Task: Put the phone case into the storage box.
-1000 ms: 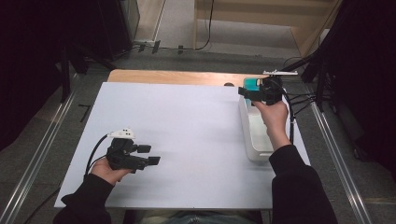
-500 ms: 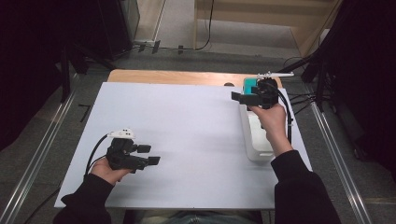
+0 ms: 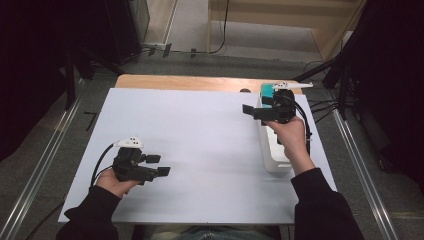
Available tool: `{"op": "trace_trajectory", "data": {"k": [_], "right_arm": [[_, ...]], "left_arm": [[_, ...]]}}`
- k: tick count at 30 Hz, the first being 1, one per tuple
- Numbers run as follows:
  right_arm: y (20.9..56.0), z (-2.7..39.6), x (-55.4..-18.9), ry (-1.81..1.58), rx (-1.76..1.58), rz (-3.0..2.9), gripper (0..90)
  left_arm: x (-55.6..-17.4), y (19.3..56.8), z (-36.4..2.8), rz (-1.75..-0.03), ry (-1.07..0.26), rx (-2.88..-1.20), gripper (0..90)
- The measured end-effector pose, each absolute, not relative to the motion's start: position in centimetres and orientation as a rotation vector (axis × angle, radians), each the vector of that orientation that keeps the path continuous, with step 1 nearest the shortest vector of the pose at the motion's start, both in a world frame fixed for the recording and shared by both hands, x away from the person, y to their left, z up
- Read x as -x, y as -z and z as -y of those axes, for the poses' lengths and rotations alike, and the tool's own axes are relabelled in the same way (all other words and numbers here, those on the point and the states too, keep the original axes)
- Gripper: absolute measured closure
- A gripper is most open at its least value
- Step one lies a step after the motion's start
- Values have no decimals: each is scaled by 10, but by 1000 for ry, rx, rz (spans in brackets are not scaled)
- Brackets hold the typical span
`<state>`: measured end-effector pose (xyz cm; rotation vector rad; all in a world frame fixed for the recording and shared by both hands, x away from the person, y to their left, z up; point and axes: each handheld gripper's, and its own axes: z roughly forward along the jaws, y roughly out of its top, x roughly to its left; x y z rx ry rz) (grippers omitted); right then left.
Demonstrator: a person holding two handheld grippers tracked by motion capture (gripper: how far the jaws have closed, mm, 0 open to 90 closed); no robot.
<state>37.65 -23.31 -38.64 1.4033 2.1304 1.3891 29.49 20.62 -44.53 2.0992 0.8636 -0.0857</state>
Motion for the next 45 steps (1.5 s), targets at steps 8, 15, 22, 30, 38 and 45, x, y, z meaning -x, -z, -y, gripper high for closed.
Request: {"op": "trace_trajectory", "data": {"k": [8,15,22,30,38,45], "right_arm": [[386,225,-364,-1408,-1352,-2176,40],[385,219,-353,-1437,-1321,-2202,40],[387,214,-341,-1429,-1289,-2225,45],[388,207,-326,-1423,-1238,-2261,46],[391,204,-314,-1443,-1196,-2273,51],[394,204,-304,-1469,-1178,-2286,52]], "left_arm": [[-295,445,-207,-864,82,-2098,303],[-295,445,-206,-861,86,-2102,303],[-295,445,-206,-853,86,-2109,303],[-295,445,-206,-850,89,-2106,303],[-295,445,-206,-852,85,-2110,303],[-295,445,-206,-854,84,-2113,303]]}}
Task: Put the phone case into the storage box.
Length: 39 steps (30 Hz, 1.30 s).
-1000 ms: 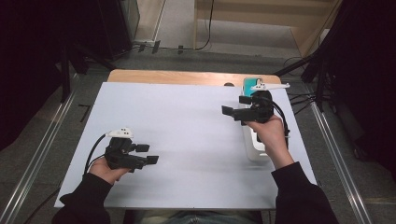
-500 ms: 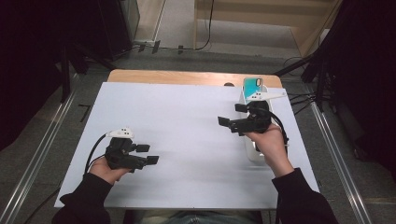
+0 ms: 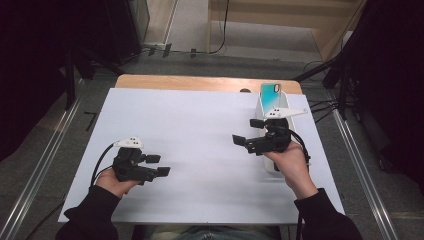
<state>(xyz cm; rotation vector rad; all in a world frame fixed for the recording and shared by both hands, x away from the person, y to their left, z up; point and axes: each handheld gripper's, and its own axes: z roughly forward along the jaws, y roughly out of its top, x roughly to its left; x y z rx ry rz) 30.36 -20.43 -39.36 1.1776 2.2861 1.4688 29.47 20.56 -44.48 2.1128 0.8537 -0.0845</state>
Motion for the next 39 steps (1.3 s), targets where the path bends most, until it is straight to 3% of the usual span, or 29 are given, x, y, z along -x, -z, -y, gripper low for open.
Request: {"op": "trace_trajectory", "data": {"k": [19,22,39], "right_arm": [[411,208,-276,-1504,-1041,-2340,56],[415,208,-272,-1485,-1020,-2353,135],[439,221,-255,-1535,-994,-2366,135]], "left_arm": [[-295,445,-206,-853,84,-2111,303],[-295,445,-206,-854,84,-2112,303],[-295,445,-206,-850,83,-2111,303]]}}
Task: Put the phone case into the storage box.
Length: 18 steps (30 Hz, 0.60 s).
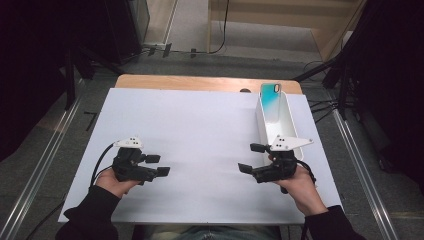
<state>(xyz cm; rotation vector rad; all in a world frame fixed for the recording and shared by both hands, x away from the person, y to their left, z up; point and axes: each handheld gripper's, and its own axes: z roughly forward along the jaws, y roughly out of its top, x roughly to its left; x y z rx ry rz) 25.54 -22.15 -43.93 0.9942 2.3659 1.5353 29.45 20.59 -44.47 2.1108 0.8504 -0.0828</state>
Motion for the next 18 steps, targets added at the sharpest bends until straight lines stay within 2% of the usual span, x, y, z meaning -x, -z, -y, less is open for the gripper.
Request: {"op": "trace_trajectory", "data": {"k": [18], "right_arm": [[457,231,-235,-1470,-919,-2454,137]], "left_arm": [[-292,444,-205,-856,80,-2107,303]]}}
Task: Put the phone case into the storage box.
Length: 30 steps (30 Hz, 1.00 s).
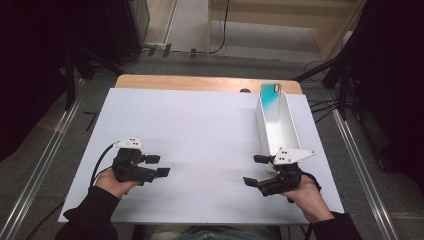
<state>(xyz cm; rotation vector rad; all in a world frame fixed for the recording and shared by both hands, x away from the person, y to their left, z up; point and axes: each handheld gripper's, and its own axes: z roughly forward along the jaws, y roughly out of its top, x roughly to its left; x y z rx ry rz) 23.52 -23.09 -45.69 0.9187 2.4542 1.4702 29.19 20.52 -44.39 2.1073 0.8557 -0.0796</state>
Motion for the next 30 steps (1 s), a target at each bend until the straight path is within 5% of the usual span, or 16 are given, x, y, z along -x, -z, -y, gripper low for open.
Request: {"op": "trace_trajectory", "data": {"k": [30], "right_arm": [[474,246,-228,-1338,-967,-2577,137]], "left_arm": [[-283,445,-208,-826,78,-2121,303]]}}
